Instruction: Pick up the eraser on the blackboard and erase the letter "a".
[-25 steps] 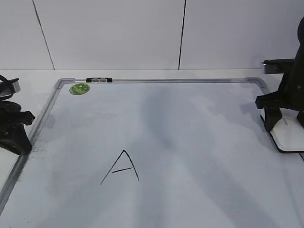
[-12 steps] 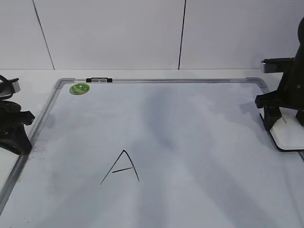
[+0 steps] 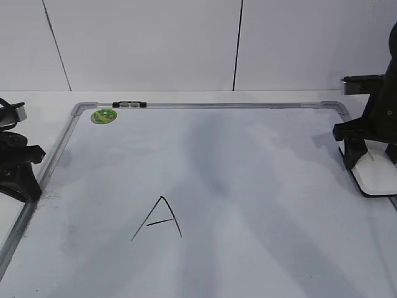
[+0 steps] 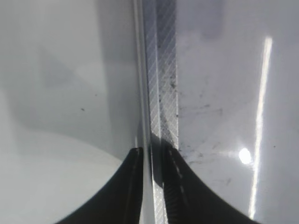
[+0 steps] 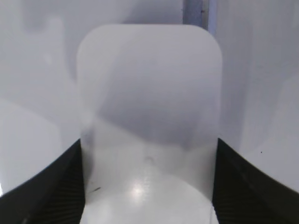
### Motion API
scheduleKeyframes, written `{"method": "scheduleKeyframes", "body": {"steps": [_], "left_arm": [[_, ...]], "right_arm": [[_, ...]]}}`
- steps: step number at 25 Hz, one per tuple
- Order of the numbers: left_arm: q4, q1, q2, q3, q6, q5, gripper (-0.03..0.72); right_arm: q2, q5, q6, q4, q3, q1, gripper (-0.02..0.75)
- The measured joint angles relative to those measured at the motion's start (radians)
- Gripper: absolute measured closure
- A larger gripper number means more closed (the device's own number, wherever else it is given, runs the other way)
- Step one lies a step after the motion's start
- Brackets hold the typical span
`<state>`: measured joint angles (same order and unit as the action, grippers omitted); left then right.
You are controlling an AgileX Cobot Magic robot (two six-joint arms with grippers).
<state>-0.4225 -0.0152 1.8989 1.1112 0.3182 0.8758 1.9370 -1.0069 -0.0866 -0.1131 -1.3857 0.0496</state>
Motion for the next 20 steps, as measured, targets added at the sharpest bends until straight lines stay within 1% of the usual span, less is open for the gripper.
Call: {"method": "scheduleKeyframes", "body": {"steps": [10, 20], "left_arm": [[0.0, 0.0, 0.0, 0.0, 0.0, 0.0, 0.578], [0.0, 0.0, 0.0, 0.0, 0.0, 0.0, 0.578]], "right_arm": [[0.004, 0.04, 0.0, 0.014, 0.0, 0.0, 0.174], [0.004, 0.049, 0.009, 0.02, 0.0, 0.0, 0.174]]}}
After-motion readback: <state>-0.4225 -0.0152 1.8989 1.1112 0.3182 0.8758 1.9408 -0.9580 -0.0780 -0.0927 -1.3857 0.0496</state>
